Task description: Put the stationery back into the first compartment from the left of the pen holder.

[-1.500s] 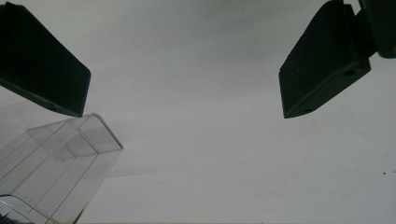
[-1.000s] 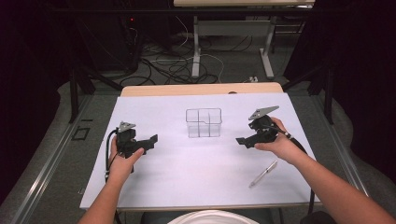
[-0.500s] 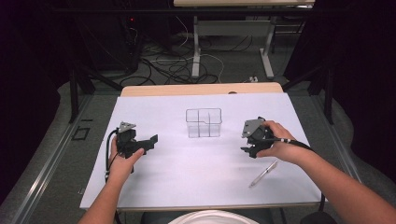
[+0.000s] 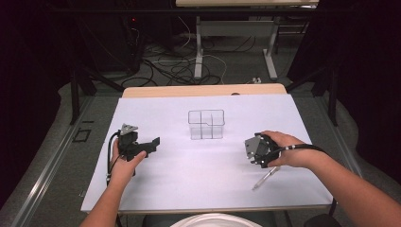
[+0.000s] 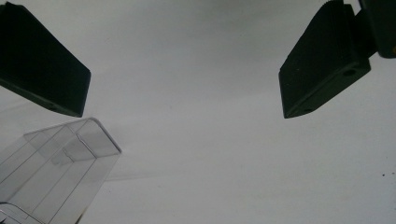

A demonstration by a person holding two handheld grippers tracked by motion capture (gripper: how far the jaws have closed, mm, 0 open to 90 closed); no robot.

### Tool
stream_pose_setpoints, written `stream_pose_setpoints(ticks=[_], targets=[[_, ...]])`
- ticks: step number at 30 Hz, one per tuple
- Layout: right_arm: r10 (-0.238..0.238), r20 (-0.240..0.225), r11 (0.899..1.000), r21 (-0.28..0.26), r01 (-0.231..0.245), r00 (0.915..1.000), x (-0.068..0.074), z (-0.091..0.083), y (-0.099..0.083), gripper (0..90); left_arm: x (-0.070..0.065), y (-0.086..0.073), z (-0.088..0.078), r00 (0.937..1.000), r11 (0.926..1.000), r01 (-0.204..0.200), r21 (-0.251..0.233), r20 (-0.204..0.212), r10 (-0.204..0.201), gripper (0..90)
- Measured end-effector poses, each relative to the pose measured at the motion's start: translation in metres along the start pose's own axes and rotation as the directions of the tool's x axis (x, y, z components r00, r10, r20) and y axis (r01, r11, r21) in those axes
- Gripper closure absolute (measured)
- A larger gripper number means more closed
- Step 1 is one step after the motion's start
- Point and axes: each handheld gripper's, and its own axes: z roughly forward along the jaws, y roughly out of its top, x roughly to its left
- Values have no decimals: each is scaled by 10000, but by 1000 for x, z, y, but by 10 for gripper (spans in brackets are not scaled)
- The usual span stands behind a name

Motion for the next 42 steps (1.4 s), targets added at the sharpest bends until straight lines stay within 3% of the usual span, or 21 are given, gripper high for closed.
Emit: stream_pose_setpoints(ticks=[2,4,6,8,10,11,12,13,15,18,20,21,22,23,27,28,31,32,40,41,42], targets=[[-510,-504,9985,182,520,9974,5,1,1,398,0,0,0,10000,10000,-12,3,-21,12,21],[-985,-288,9944,-419,972,9947,13,6,-1,409,-1,-1,0,10000,10000,-34,0,-37,34,21],[-1188,-1146,9924,186,1217,9863,17,3,0,423,-1,-1,0,10000,10000,-49,-2,-21,49,22],[-1382,-1076,9903,-40,1386,9845,20,5,-1,425,-1,-1,1,10000,10000,-45,-15,-3,45,21],[-1622,-1679,9832,565,1738,9724,21,1,0,454,-1,-1,1,10000,10000,-27,-7,15,27,21],[-1641,-1293,9862,5,1656,9779,28,4,-4,487,-1,-1,1,10000,10000,-37,1,15,37,21],[-1641,-1293,9862,5,1656,9779,28,4,-4,487,-1,-1,1,10000,10000,-32,13,4,32,21],[-2004,-1776,9766,416,2108,9635,26,1,-2,502,-2,-1,1,10000,10000,-34,34,-5,34,22],[-1918,-1702,9793,314,1999,9666,30,1,-4,535,-2,-1,2,10000,10000,-38,40,15,38,21],[-2598,-2032,9617,341,2720,9440,34,0,-4,612,-3,-1,2,9999,9999,-102,71,3,102,21],[-2601,-2125,9612,360,2735,9419,37,-1,-5,637,-3,-1,2,10000,9999,-83,76,-2,83,22],[-3002,-1797,9523,5,3053,9368,40,2,-6,654,-3,-1,2,10000,9999,-79,76,-6,79,22],[-3002,-1797,9523,5,3053,9368,40,2,-6,654,-3,-1,2,10000,9999,-74,73,-6,74,22],[-3068,-2271,9471,228,3200,9243,40,2,-5,669,-3,-1,2,10000,9999,-84,72,-16,84,21],[-3339,-2032,9405,-71,3396,9205,46,4,-7,693,-2,-1,2,10000,9999,-80,75,-20,81,22],[-3434,-2270,9357,13,3528,9114,47,5,-6,696,-2,-1,2,10000,9999,-75,76,-19,75,22],[-3545,-2106,9318,15,3629,9110,49,7,-7,701,-2,-1,2,10000,9999,-75,75,-23,75,24],[-3348,-2623,9344,313,3547,9050,50,7,-8,702,-2,-1,2,10000,9999,-77,82,-23,77,24],[-3361,-2438,9364,173,3506,9097,54,14,-11,706,-3,-1,3,10000,9999,-86,94,5,86,24],[-3408,-2972,9279,464,3700,8919,53,15,-9,707,-3,-1,3,10000,9999,-89,93,4,89,24],[-3408,-2972,9279,464,3700,8919,53,15,-9,707,-3,-1,3,10000,9999,-84,92,0,84,24]])
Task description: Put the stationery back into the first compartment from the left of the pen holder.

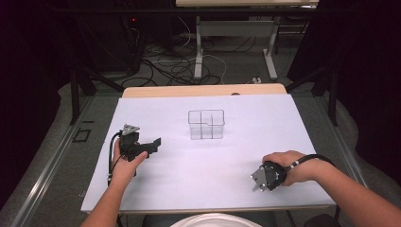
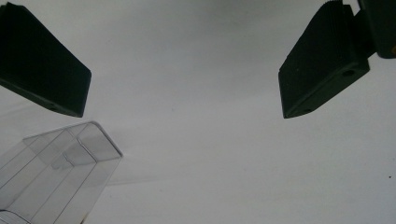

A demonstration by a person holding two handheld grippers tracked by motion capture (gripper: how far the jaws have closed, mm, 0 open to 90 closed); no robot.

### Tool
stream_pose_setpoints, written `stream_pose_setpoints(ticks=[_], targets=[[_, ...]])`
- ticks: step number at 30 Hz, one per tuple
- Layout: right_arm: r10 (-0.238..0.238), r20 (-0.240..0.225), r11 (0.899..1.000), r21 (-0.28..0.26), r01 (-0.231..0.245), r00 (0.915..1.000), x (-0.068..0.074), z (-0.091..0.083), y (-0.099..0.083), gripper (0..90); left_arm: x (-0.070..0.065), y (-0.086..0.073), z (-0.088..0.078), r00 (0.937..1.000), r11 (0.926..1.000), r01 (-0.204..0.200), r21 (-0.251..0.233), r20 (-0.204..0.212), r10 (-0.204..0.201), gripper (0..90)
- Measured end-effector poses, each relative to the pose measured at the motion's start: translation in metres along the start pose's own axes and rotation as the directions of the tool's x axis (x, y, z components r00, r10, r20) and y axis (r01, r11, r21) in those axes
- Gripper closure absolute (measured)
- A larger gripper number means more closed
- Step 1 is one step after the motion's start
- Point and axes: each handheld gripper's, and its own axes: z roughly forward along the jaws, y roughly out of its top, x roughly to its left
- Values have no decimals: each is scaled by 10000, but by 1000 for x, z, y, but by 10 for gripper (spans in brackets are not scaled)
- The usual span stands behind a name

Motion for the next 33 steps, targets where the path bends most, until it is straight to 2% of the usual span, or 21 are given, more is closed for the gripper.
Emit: stream_pose_setpoints(ticks=[1,3,4,5,6,7,8,11,13,14,15,16,19,20,21,23,25,26,27,28,33], targets=[[-20,212,9999,112,18,9998,1,2,0,706,0,0,0,10000,10000,9,0,2,-9,24],[43,193,10000,-23,-42,9998,1,4,0,707,0,0,0,10000,10000,12,5,-16,-12,24],[52,334,10000,-22,-51,9994,1,6,-1,708,0,0,0,10000,10000,18,2,-14,-18,24],[-150,358,9999,36,149,9992,-1,7,0,708,0,0,0,10000,10000,14,3,-15,-14,24],[-150,358,9999,36,149,9992,-1,7,0,708,0,0,0,10000,10000,22,2,-13,-22,24],[55,465,10000,-64,-52,9989,1,8,0,709,0,0,0,10000,10000,22,9,-14,-22,25],[-251,145,9994,251,248,9996,-3,6,0,728,0,0,0,10000,10000,23,12,-14,-23,25],[-185,144,9994,307,181,9997,-2,6,1,749,0,0,0,10000,10000,9,11,0,-9,24],[-404,159,9987,323,398,9991,-3,7,1,773,0,0,0,10000,10000,2,6,1,-2,24],[-561,291,9969,567,544,9980,-3,5,2,780,0,0,0,10000,10000,7,8,-5,-7,24],[-394,123,9987,339,390,9991,-1,7,1,791,0,0,0,10000,10000,15,7,-5,-15,24],[-394,123,9987,339,390,9991,-1,7,1,791,0,0,0,10000,10000,21,2,-8,-21,24],[-566,93,9978,348,563,9984,-1,7,2,792,1,0,0,10000,10000,42,-19,-15,-42,24],[-673,308,9966,495,657,9973,-1,6,2,793,1,0,0,10000,10000,39,-8,-16,-39,24],[-778,302,9954,590,759,9965,-1,5,3,792,0,0,0,10000,10000,44,-13,-17,-44,24],[-738,117,9964,425,732,9972,-1,6,3,793,0,0,1,10000,10000,45,-15,-3,-45,25],[-784,329,9956,535,766,9964,0,5,3,793,0,0,0,10000,10000,38,-11,-8,-38,24],[-781,342,9961,428,766,9964,1,7,3,793,0,0,0,10000,10000,39,-11,-18,-39,25],[-854,261,9946,615,837,9960,0,5,4,793,1,0,0,10000,10000,38,-12,-21,-38,24],[-771,243,9960,464,759,9967,0,6,4,793,1,0,0,10000,10000,61,-8,-40,-61,24],[-543,708,9973,541,506,9960,-2,1,4,793,1,0,1,10000,10000,30,-17,-5,-30,24]])
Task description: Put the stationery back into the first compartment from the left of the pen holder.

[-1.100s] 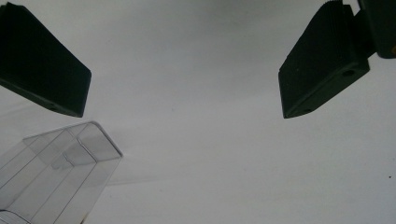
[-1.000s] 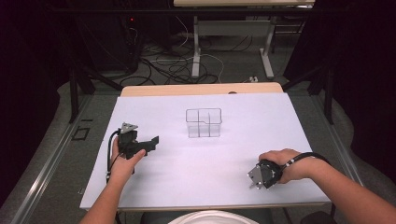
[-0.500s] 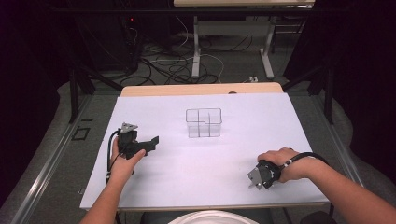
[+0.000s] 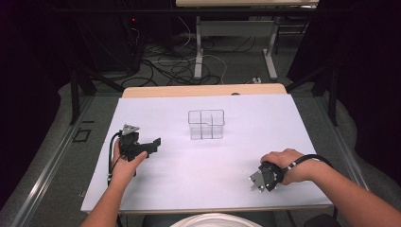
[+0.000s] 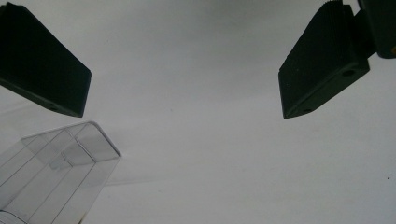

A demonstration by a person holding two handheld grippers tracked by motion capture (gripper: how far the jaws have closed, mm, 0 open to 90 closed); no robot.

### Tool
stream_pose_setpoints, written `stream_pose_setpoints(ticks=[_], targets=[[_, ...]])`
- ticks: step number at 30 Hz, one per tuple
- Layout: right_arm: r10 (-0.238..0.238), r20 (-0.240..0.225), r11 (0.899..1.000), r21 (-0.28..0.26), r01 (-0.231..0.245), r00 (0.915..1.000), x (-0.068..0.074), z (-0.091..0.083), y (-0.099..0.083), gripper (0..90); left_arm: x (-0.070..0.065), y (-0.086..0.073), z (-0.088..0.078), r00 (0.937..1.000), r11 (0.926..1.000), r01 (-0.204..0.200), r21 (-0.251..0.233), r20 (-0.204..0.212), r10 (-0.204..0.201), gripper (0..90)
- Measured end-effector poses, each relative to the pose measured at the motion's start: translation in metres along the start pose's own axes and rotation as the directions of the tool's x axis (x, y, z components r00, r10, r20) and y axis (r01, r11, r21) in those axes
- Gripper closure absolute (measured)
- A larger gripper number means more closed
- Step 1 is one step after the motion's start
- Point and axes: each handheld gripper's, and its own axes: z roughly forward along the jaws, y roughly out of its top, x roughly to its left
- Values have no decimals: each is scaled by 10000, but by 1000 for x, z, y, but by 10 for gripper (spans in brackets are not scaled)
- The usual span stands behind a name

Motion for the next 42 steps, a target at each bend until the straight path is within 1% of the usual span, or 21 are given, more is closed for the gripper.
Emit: stream_pose_setpoints(ticks=[4,5,6,7,8,10,11,15,18,22,25,31,32,33,34,35,36,37,38,39,42], targets=[[564,536,9984,-85,-560,9970,-5,-4,-1,793,0,0,0,10000,10000,-34,71,10,33,24],[930,1501,9946,-589,-850,9843,-3,-3,-3,793,0,0,0,10000,10000,-32,70,2,32,24],[1211,1734,9913,-722,-1100,9774,-5,-4,-3,793,0,0,0,10000,10000,-28,70,-2,28,24],[1278,1639,9908,-656,-1184,9782,-9,-7,-3,793,0,0,0,10000,10000,13,54,20,-13,24],[1540,2066,9867,-842,-1393,9662,-9,-8,-3,793,0,0,0,10000,10000,10,59,23,-10,24],[1568,1853,9876,-386,-1522,9701,-16,-14,-3,793,0,0,0,10000,10000,14,63,-5,-14,24],[2012,2640,9783,-1036,-1797,9433,-14,-9,-4,793,0,0,0,10000,10000,10,70,-4,-10,25],[2288,3363,9732,-1017,-2063,9135,-21,-10,-5,793,0,0,0,10000,10000,2,73,-3,-2,25],[2590,3971,9658,-1193,-2303,8805,-26,-10,-6,793,0,0,0,10000,10000,-33,87,22,33,24],[2991,4950,9537,-1284,-2718,8158,-34,-13,-8,793,0,0,0,10000,10000,-32,87,24,32,25],[3587,5350,9322,-1625,-3235,7649,-40,-16,-10,793,0,0,0,10000,9999,-34,113,15,34,24],[4439,5725,8938,-2287,-3857,6893,-52,-22,-16,793,1,0,0,10000,9999,-36,121,6,36,24],[4737,5835,8781,-2553,-4047,6596,-52,-23,-17,793,1,0,0,10000,9999,-30,104,-16,30,24],[4791,5784,8757,-2637,-4044,6603,-55,-25,-19,793,1,0,0,10000,9999,-34,108,-16,35,24],[4909,5792,8689,-2708,-4144,6508,-57,-28,-20,793,1,0,0,10000,9999,-26,104,-13,26,25],[5424,5728,8385,-3226,-4392,6146,-59,-31,-24,793,1,0,0,10000,9999,-29,105,-16,30,24],[5424,5728,8385,-3226,-4392,6146,-59,-31,-24,793,0,0,1,10000,10000,-15,42,-11,15,24],[5584,5714,8277,-3344,-4507,6015,-61,-35,-25,793,0,0,1,10000,10000,-20,37,-9,20,24],[5904,5647,8060,-3753,-4577,5766,-63,-35,-27,793,0,0,1,10000,10000,-32,51,-3,32,25],[6105,5476,7908,-3805,-4795,5722,-65,-39,-29,793,0,0,1,10000,10000,-35,56,-3,35,24],[6753,5138,7373,-4507,-5033,5291,-70,-47,-34,793,0,0,1,10000,10000,-35,58,6,35,24]])
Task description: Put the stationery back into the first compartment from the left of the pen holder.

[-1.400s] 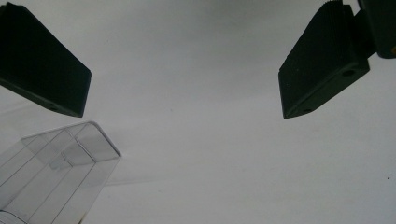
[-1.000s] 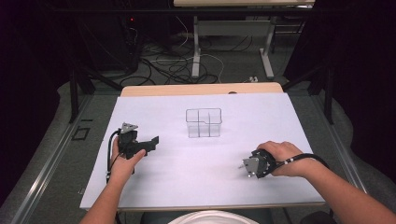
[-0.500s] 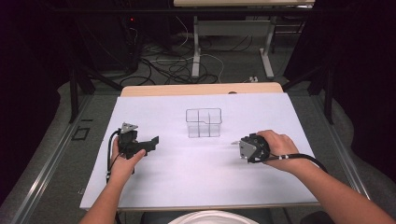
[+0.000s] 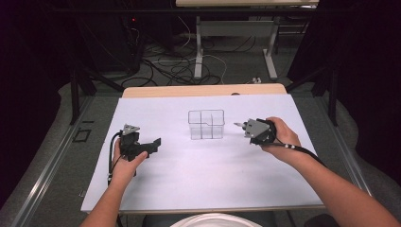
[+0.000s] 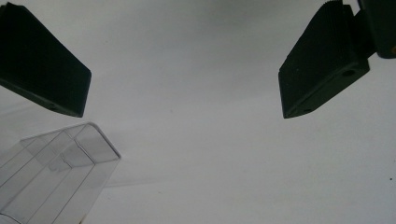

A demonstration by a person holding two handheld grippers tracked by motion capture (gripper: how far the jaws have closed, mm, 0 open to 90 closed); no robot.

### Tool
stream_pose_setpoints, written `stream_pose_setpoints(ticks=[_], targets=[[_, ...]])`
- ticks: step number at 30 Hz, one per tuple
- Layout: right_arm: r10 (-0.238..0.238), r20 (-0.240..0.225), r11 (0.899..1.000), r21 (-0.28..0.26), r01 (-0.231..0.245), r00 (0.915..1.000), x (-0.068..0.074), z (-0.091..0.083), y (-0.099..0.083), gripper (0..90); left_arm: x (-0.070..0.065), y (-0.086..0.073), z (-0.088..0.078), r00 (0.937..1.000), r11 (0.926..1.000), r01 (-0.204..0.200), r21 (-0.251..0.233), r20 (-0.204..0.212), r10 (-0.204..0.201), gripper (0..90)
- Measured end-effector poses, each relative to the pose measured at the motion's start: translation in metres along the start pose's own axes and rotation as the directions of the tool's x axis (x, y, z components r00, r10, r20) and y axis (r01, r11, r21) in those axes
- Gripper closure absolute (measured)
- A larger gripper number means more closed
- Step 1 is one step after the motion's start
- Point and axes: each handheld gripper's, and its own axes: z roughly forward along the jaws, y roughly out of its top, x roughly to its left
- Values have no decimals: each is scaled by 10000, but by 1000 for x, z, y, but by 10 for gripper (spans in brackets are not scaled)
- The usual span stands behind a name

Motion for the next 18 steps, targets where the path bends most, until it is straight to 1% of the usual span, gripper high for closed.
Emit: stream_pose_setpoints(ticks=[2,4,6,7,10,12,15,16,17,18], targets=[[495,51,9977,-458,-493,9988,-7,-1,1,794,0,0,0,10000,10000,8,0,-1,-8,24],[950,47,9938,-579,-946,9955,-14,-3,2,794,0,0,0,10000,10000,13,-7,3,-13,24],[1407,-37,9863,-865,-1405,9900,-20,-4,4,794,0,0,0,10000,10000,26,-12,4,-26,24],[1711,-96,9797,-1044,-1711,9852,-23,-5,4,794,0,0,0,10000,10000,17,-7,3,-17,24],[2476,-329,9561,-1536,-2496,9683,-31,-7,7,794,0,0,0,10000,10000,18,-2,11,-18,25],[2947,-497,9348,-1920,-2987,9543,-36,-9,9,794,0,0,0,10000,10000,24,1,18,-24,24],[3500,-741,9064,-2251,-3576,9338,-42,-10,12,794,0,0,0,10000,10000,32,3,25,-32,24],[3618,-807,8979,-2379,-3704,9288,-44,-10,13,795,0,0,0,10000,10000,40,0,19,-40,25],[3818,-893,8869,-2448,-3918,9199,-45,-10,14,794,0,0,1,10000,10000,50,-2,21,-50,25],[3961,-993,8781,-2497,-4082,9128,-46,-10,15,795,0,0,1,10000,10000,55,1,23,-55,24]])
